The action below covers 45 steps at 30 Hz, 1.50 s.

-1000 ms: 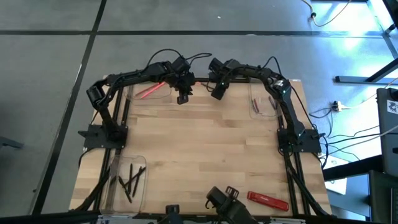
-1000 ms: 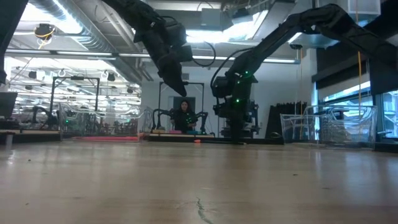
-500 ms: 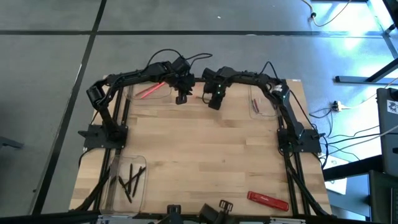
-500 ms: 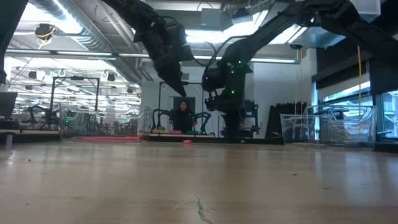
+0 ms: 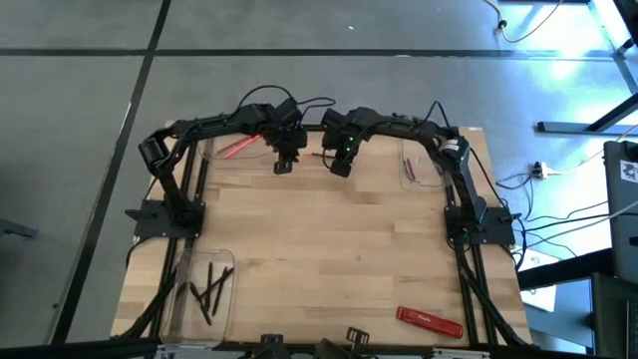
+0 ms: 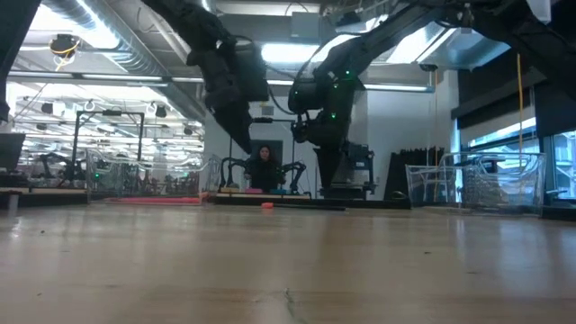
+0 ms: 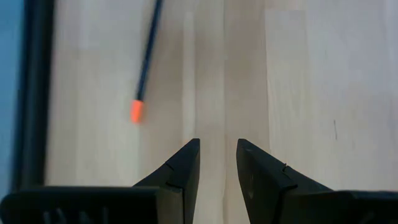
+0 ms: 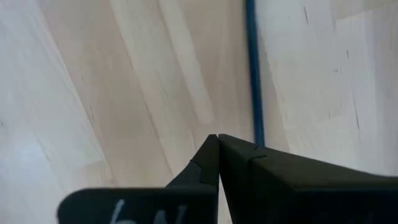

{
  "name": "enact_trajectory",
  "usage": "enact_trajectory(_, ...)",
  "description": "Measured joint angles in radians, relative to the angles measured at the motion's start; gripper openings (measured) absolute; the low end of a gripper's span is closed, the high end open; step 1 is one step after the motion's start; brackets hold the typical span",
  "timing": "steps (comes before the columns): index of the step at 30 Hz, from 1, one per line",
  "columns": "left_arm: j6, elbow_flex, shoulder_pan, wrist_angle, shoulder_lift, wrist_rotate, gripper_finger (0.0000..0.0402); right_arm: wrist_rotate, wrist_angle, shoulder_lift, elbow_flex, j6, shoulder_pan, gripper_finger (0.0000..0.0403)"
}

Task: Sort crayons/erasers/pens/pencils in bins
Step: Put the blue pencil into the top left transparent bin

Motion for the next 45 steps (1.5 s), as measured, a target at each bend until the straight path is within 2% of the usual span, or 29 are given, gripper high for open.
enact_trajectory(6,0.026,-0.100,0.000,0.150,0.000,-0.010,0.0097,0.000,-0.011,-0.007,0.000,0.000,0.003,0.0006)
enact_trajectory(10,0.020,-0.108,0.000,0.255,0.000,-0.094,0.0097,0.000,-0.028,-0.045,0.000,0.013,0.005,0.0006)
enact_trajectory(13,-0.001,-0.108,0.003,0.307,0.001,-0.091,0.0097,0.000,-0.027,-0.088,0.000,0.030,0.006,0.0006)
enact_trajectory(16,0.010,-0.109,0.003,0.309,0.019,-0.037,0.0097,0.000,-0.025,-0.130,0.002,0.039,0.008,0.0006)
enact_trajectory(20,0.022,-0.110,0.003,0.369,0.066,-0.023,0.0097,0.001,-0.026,-0.178,0.002,0.052,0.013,0.0006)
enact_trajectory(26,0.025,-0.110,0.023,0.440,0.145,-0.030,0.0097,0.001,-0.027,-0.244,0.002,0.077,0.025,0.0006)
enact_trajectory(34,0.048,-0.110,0.069,0.450,0.221,-0.038,0.0097,0.003,-0.023,-0.330,0.002,0.080,0.058,0.0006)
enact_trajectory(38,0.097,-0.109,0.065,0.488,0.237,-0.079,0.0097,0.003,-0.018,-0.351,0.002,0.082,0.077,0.0006)
enact_trajectory(45,0.113,-0.110,0.065,0.496,0.243,-0.083,0.0097,0.003,-0.016,-0.357,0.002,0.082,0.101,0.0006)
